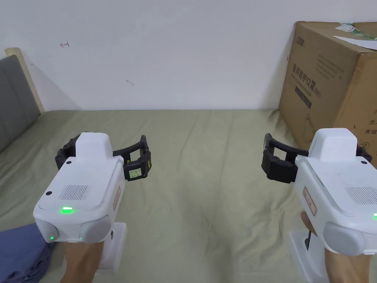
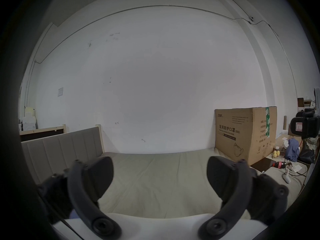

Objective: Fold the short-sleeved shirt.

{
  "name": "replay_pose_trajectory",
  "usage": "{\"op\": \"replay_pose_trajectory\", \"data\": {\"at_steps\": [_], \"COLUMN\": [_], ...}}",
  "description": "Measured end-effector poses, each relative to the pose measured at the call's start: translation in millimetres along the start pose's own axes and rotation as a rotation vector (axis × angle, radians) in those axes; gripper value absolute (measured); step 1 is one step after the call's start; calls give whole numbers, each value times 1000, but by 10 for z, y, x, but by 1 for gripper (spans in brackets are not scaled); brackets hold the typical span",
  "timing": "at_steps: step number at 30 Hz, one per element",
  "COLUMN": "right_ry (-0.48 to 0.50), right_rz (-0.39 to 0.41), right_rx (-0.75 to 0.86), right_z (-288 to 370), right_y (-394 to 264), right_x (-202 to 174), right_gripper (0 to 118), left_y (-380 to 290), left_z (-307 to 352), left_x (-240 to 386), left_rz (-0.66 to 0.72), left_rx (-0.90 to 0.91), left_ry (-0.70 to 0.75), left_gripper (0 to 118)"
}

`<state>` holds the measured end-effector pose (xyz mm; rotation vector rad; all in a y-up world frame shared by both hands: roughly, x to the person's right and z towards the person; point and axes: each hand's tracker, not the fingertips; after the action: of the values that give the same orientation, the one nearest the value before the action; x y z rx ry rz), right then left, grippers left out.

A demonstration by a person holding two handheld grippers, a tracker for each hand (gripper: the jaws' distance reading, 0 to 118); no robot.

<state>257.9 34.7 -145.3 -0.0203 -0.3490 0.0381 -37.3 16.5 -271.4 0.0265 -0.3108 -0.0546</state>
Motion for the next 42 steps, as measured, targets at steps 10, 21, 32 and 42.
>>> {"op": "replay_pose_trajectory", "data": {"at_steps": [10, 21, 32, 42], "right_ry": [-18, -16, -12, -7], "right_rz": [3, 7, 18, 22], "right_rx": [12, 25, 26, 26], "right_z": [29, 53, 50, 40], "right_y": [0, 34, 33, 41], "right_x": [21, 2, -13, -22], "right_gripper": [118, 118, 118, 118], "left_y": [9, 10, 17, 5], "left_z": [23, 35, 37, 35], "left_x": [-39, -50, -37, -38], "left_rz": [28, 34, 30, 22], "left_rx": [4, 8, 10, 9], "left_ry": [-1, 8, 4, 10], "left_gripper": [118, 118, 118, 118]}}
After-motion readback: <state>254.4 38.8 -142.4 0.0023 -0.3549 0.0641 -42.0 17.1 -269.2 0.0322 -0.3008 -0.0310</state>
